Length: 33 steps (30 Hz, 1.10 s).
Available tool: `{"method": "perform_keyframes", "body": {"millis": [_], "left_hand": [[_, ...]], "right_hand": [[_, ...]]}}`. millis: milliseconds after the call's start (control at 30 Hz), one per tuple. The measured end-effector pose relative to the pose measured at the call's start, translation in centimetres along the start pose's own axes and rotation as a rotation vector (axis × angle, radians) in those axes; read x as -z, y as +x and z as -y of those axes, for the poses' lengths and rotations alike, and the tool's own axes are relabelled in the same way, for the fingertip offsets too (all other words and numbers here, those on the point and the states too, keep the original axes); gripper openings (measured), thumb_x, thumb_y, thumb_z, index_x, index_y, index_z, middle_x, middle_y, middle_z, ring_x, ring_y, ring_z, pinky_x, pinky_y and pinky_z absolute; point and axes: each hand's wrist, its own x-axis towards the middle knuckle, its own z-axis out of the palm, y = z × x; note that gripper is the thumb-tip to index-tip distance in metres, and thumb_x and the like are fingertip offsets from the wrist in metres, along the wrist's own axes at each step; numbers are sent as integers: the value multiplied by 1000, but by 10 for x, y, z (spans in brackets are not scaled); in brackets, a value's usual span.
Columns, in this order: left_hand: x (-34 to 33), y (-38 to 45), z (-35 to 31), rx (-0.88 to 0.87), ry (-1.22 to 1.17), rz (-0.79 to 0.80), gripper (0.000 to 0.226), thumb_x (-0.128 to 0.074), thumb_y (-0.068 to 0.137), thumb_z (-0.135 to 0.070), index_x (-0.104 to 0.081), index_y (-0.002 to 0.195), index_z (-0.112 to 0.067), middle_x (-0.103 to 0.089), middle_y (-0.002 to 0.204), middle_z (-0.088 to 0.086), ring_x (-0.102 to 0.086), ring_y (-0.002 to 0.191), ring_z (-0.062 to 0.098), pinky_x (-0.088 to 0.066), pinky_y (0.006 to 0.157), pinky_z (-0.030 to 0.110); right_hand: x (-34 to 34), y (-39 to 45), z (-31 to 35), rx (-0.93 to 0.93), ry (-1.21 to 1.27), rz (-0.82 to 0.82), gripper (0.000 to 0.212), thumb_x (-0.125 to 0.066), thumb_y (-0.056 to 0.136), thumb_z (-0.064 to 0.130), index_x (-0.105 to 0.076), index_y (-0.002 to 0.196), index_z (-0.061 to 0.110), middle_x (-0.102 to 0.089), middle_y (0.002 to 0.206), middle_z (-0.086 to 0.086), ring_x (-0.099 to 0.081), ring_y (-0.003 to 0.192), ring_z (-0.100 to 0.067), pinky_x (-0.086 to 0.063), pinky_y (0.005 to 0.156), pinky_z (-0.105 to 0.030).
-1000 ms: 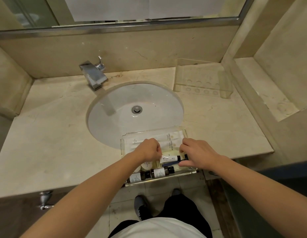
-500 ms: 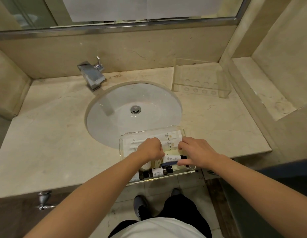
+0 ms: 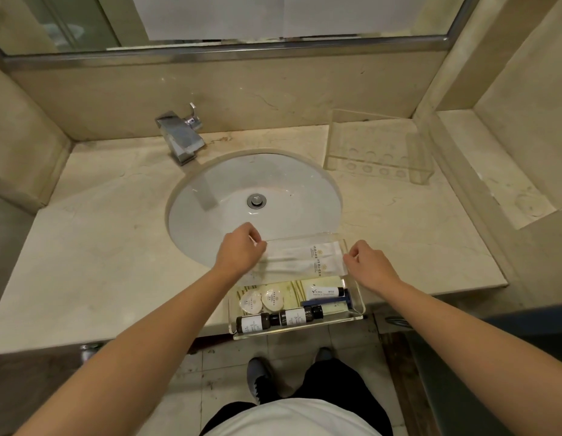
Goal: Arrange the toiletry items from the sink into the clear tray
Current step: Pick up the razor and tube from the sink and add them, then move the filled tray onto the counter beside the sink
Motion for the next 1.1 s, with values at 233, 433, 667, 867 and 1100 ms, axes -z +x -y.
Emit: {"method": "perform_keyframes", "body": {"millis": [233,433,667,867,1100], "left_hand": [[19,6,41,298,66,14,14,-59,85,-17,-54,90,-5,-53,84,7,-55,82,28,-42,68,31],[17,2,43,382,-34,216,16,-47,87,-4,-60,78,0,-73,81,21,-73,70,34,-61,75,40],[17,9,30,442,-105,242,21,-38,90,1,-53,76,0,-68,86,26,-72,75,42,-61,74,48],[17,26,1,435,-114,220,25,-37,91,3,-56,74,3,-65,71,23,-72,72,40,-61,72,46],[0,57,-46,346,-43,125,22,-37,92,-5,-57,88,2,-68,84,23,-71,71,36,-61,71,44]], "right_hand": [[-3,4,5,-73,-54,66,29,-38,96,21,-59,81,6,-65,79,-11,-54,63,-21,-45,60,-35],[-6,1,9,-137,-126,130,27,-35,98,23,-58,96,8,-65,96,-12,-58,77,-24,-41,59,-29],[-5,0,17,-172,-215,176,21,-38,95,8,-51,111,4,-63,109,-16,-54,82,-26,-32,50,-26],[17,10,10,-149,-164,150,23,-42,92,6,-47,114,2,-61,107,-17,-52,81,-27,-40,64,-31],[52,41,-22,-142,-10,122,16,-37,86,2,-49,96,5,-66,92,-13,-63,77,-27,-51,63,-35]]}}
